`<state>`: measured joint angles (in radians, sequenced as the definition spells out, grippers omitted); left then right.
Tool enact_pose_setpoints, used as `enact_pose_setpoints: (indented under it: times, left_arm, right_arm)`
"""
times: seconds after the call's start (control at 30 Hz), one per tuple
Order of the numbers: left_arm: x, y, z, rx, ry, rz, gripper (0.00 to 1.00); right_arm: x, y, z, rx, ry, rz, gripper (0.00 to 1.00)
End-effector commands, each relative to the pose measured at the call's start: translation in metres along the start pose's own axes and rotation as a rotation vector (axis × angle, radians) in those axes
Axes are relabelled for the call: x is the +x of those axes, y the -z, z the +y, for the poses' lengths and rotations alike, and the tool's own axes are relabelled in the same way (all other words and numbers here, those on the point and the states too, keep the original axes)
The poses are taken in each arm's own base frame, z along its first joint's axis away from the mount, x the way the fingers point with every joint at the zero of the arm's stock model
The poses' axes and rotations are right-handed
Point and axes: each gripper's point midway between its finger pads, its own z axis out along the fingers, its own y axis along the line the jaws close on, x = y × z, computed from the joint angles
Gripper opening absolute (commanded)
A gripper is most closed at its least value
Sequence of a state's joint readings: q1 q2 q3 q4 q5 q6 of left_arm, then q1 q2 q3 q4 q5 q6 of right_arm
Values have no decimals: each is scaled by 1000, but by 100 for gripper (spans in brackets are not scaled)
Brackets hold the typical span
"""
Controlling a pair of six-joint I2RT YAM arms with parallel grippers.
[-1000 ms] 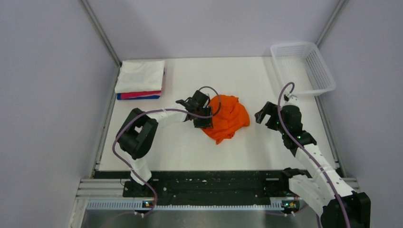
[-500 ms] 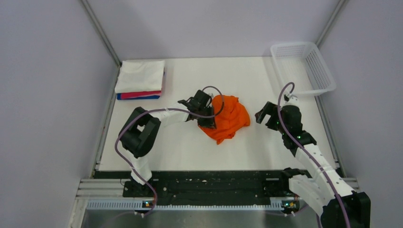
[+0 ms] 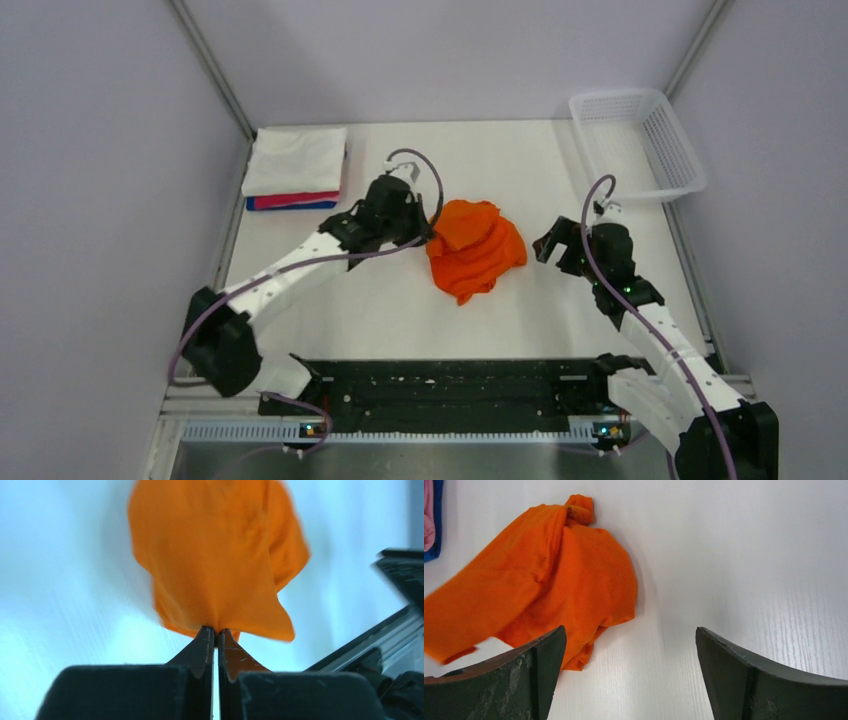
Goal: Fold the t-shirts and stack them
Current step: Flatten out the tshirt
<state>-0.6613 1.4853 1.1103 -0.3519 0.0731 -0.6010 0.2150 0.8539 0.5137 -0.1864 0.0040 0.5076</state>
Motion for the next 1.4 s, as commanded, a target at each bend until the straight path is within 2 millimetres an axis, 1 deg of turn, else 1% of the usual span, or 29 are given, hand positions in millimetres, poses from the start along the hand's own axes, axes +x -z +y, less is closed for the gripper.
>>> enact_pose_setpoints:
  times: [0.0,0.1,0.17,0.23,0.27,0.3,0.37,0.43,0.47,0.5,0.53,0.67,0.8,0.87,0.93,1.0,1.07,1.1,1.13,1.2,1.23,1.27,1.33,1.37]
  left_arm:
    - [-70,95,15,-136,-12,-382,0]
    - [-87,154,47,-272,57,-595,0]
    - [-90,192,71,-362,120,-717,0]
    - [-86,224,94,-448,184,-810,0]
    - [-84,238,102,-476,208,-851,0]
    - [-82,248,107,-489,222,-879,0]
    - [-79,258,112,-486,237,-907,0]
    - [-75,260,113,-476,244,-913,0]
    - [-74,259,114,-476,246,-912,0]
    - [-73,258,116,-486,248,-910,0]
    - [-72,257,117,-493,250,-904,0]
    - [-70,251,120,-515,250,-888,0]
    - [-69,248,122,-529,249,-884,0]
    - [-68,248,124,-534,251,-884,0]
    - [-67,247,125,-540,252,-884,0]
    - [-66,247,126,-546,253,-885,0]
    - [-67,246,127,-553,255,-886,0]
    - [-67,244,129,-562,257,-884,0]
    - [-67,243,130,-569,259,-881,0]
    - [-69,237,131,-580,257,-869,0]
    - [-72,234,132,-588,254,-862,0]
    - [-76,232,131,-591,249,-860,0]
    - [-94,236,131,-588,255,-879,0]
    - [-104,241,132,-591,255,-885,0]
  right_arm:
    - [-7,-2,16,-86,14,-33,99]
    - [-7,-3,20,-111,8,-44,99]
    - [-7,-3,24,-134,7,-41,99]
    - [-4,-4,30,-170,8,-27,99]
    - [-2,-5,34,-194,3,-17,99]
    - [-1,-6,40,-227,-1,-9,99]
    - [4,-10,50,-273,-8,14,99]
    - [13,-16,61,-286,22,51,99]
    - [22,-17,71,-297,55,81,99]
    - [33,-23,77,-292,82,115,99]
    - [39,-27,84,-291,101,133,98]
    - [82,-38,118,-320,194,241,93]
    - [122,-48,152,-348,296,329,84]
    - [138,-52,167,-370,336,360,78]
    - [152,-56,179,-380,362,394,69]
    - [166,-59,179,-368,376,432,61]
    - [176,-58,178,-361,376,463,49]
    - [179,-56,176,-360,376,473,41]
    - [182,-54,173,-350,375,480,30]
    - [182,-50,165,-325,369,475,2]
    - [178,-49,161,-307,367,457,0]
    - [170,-49,157,-281,371,430,0]
    - [144,-48,147,-201,406,359,0]
    - [124,-46,138,-142,418,323,0]
